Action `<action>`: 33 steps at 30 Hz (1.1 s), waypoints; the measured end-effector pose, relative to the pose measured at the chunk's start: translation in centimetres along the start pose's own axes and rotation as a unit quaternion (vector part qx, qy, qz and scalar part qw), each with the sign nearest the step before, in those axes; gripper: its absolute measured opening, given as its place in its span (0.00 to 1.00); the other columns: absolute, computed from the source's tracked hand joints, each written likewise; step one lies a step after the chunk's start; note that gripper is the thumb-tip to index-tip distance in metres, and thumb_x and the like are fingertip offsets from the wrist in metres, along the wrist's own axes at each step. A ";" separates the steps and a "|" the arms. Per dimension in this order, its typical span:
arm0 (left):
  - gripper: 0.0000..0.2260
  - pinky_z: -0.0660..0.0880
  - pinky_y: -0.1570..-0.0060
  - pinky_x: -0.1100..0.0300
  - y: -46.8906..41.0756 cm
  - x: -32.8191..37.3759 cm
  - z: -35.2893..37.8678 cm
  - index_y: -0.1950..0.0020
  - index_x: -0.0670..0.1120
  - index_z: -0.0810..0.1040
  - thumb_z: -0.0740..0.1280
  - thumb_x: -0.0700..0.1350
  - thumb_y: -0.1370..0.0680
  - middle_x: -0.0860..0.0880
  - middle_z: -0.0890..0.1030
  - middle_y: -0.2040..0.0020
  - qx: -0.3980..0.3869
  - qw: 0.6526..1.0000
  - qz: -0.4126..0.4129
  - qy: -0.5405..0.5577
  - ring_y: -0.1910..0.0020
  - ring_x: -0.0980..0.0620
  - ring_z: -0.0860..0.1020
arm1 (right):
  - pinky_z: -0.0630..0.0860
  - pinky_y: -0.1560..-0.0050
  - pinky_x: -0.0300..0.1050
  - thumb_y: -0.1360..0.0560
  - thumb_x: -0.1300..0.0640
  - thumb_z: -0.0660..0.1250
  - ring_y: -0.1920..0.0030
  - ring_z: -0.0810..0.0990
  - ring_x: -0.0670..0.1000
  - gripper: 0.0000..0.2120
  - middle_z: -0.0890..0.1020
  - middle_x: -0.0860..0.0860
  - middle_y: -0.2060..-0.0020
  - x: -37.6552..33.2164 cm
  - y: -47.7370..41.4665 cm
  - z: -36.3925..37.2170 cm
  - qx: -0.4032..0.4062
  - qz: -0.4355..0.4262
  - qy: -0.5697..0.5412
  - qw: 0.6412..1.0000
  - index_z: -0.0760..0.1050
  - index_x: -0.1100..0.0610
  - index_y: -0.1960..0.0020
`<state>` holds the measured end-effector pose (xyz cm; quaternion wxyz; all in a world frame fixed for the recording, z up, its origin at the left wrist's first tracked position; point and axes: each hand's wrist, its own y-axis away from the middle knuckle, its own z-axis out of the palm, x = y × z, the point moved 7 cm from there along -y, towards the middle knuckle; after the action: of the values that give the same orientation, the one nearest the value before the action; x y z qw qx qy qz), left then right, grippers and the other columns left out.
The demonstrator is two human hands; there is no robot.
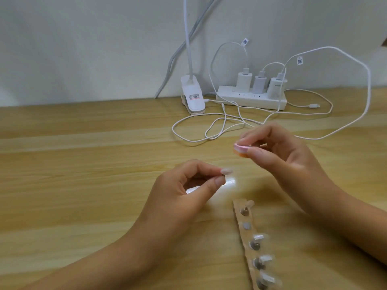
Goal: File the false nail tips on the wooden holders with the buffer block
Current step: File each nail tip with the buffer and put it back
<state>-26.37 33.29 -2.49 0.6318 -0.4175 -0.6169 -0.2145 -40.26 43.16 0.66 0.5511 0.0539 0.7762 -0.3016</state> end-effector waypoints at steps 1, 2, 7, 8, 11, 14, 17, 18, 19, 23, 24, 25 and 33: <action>0.05 0.75 0.53 0.70 0.0 0.0 0.0 0.54 0.55 0.84 0.73 0.48 0.28 0.57 0.85 0.55 0.001 1.000 0.003 -0.001 0.53 0.59 0.83 | 0.73 0.47 0.55 0.28 0.49 0.72 0.53 0.75 0.63 0.06 0.81 0.55 0.54 -0.6 0.2 0.5 -0.021 -0.023 0.004 1.000 0.79 0.50 0.55; 0.05 0.75 0.53 0.70 0.0 0.0 0.0 0.54 0.55 0.84 0.73 0.48 0.28 0.57 0.85 0.55 0.002 1.000 0.006 -0.003 0.53 0.59 0.83 | 0.72 0.49 0.52 0.28 0.50 0.72 0.54 0.76 0.60 0.05 0.81 0.54 0.54 -0.7 0.3 1.0 -0.047 -0.027 0.018 0.998 0.79 0.50 0.55; 0.05 0.76 0.51 0.68 0.1 0.3 -0.1 0.54 0.55 0.83 0.71 0.51 0.29 0.57 0.85 0.55 0.004 1.000 0.017 0.005 0.52 0.58 0.83 | 0.71 0.49 0.52 0.30 0.46 0.72 0.55 0.74 0.63 0.08 0.80 0.57 0.56 0.4 0.0 -0.3 0.010 0.006 0.002 1.000 0.79 0.49 0.57; 0.05 0.76 0.51 0.68 0.0 0.3 0.0 0.55 0.55 0.83 0.72 0.51 0.29 0.57 0.85 0.55 0.005 1.000 0.016 0.010 0.52 0.58 0.83 | 0.71 0.49 0.53 0.29 0.48 0.71 0.53 0.74 0.64 0.06 0.81 0.54 0.55 -0.3 0.2 0.0 0.005 -0.030 0.004 1.000 0.78 0.49 0.55; 0.04 0.77 0.52 0.66 0.0 0.1 0.0 0.57 0.54 0.84 0.76 0.49 0.29 0.54 0.86 0.56 0.007 0.999 -0.009 0.030 0.53 0.57 0.83 | 0.70 0.50 0.52 0.27 0.53 0.72 0.56 0.74 0.55 0.05 0.81 0.51 0.55 -0.2 0.3 0.7 -0.016 -0.040 0.056 0.997 0.78 0.52 0.53; 0.04 0.75 0.54 0.70 -0.1 0.0 0.1 0.59 0.50 0.84 0.73 0.47 0.32 0.54 0.86 0.56 0.000 0.997 -0.036 0.075 0.53 0.59 0.84 | 0.70 0.49 0.50 0.27 0.52 0.71 0.55 0.74 0.50 0.08 0.81 0.43 0.55 0.0 0.1 -0.6 0.052 -0.034 0.049 0.997 0.77 0.49 0.49; 0.04 0.75 0.57 0.71 -0.1 -0.1 0.2 0.60 0.48 0.84 0.73 0.47 0.33 0.49 0.86 0.59 0.000 0.994 -0.052 0.094 0.57 0.58 0.83 | 0.69 0.47 0.41 0.27 0.51 0.69 0.50 0.76 0.52 0.16 0.80 0.45 0.48 -2.1 1.0 1.1 0.005 -0.142 0.132 0.981 0.75 0.48 0.40; 0.05 0.75 0.57 0.70 -0.2 -0.2 0.1 0.60 0.47 0.84 0.72 0.46 0.33 0.48 0.86 0.59 0.004 0.994 -0.057 0.095 0.58 0.58 0.83 | 0.69 0.47 0.39 0.28 0.52 0.70 0.49 0.76 0.51 0.16 0.79 0.46 0.47 -2.0 1.1 1.4 -0.007 -0.155 0.171 0.973 0.75 0.50 0.40; 0.04 0.75 0.57 0.70 -0.2 -0.3 0.0 0.61 0.48 0.84 0.73 0.46 0.33 0.48 0.86 0.58 0.010 0.993 -0.063 0.101 0.58 0.57 0.83 | 0.68 0.48 0.38 0.28 0.53 0.70 0.48 0.75 0.50 0.16 0.79 0.47 0.47 -1.7 0.8 1.2 0.000 -0.154 0.203 0.967 0.76 0.51 0.41; 0.05 0.75 0.58 0.69 -0.4 -0.6 -0.4 0.61 0.53 0.84 0.76 0.43 0.31 0.50 0.86 0.57 0.029 0.991 -0.072 0.113 0.59 0.56 0.83 | 0.68 0.45 0.42 0.29 0.57 0.73 0.46 0.74 0.47 0.16 0.76 0.49 0.47 -2.2 0.3 0.3 0.061 -0.180 0.266 0.945 0.77 0.54 0.43; 0.04 0.75 0.58 0.68 -0.4 -0.6 -0.4 0.61 0.53 0.84 0.75 0.43 0.31 0.50 0.86 0.58 0.028 0.991 -0.070 0.113 0.59 0.56 0.83 | 0.69 0.42 0.43 0.29 0.57 0.73 0.44 0.74 0.47 0.16 0.76 0.49 0.46 -2.5 0.5 0.8 0.054 -0.210 0.283 0.934 0.77 0.55 0.42; 0.04 0.75 0.58 0.68 -0.4 -0.5 -0.3 0.61 0.53 0.84 0.74 0.43 0.30 0.49 0.86 0.58 0.025 0.991 -0.070 0.111 0.58 0.56 0.83 | 0.69 0.41 0.45 0.29 0.56 0.73 0.42 0.73 0.47 0.16 0.76 0.50 0.46 -2.6 0.8 1.4 0.041 -0.231 0.297 0.926 0.77 0.56 0.42; 0.01 0.75 0.61 0.69 -0.4 -0.3 0.0 0.63 0.48 0.82 0.72 0.44 0.33 0.48 0.85 0.63 0.029 0.990 -0.067 0.120 0.63 0.56 0.82 | 0.70 0.42 0.47 0.28 0.52 0.72 0.42 0.72 0.44 0.16 0.75 0.47 0.46 -3.0 0.6 1.5 0.035 -0.242 0.283 0.927 0.77 0.54 0.42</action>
<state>-26.76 33.00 -2.64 0.6973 -0.3279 -0.5692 -0.2868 -37.62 43.68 2.79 0.2163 -0.0330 0.8783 -0.4250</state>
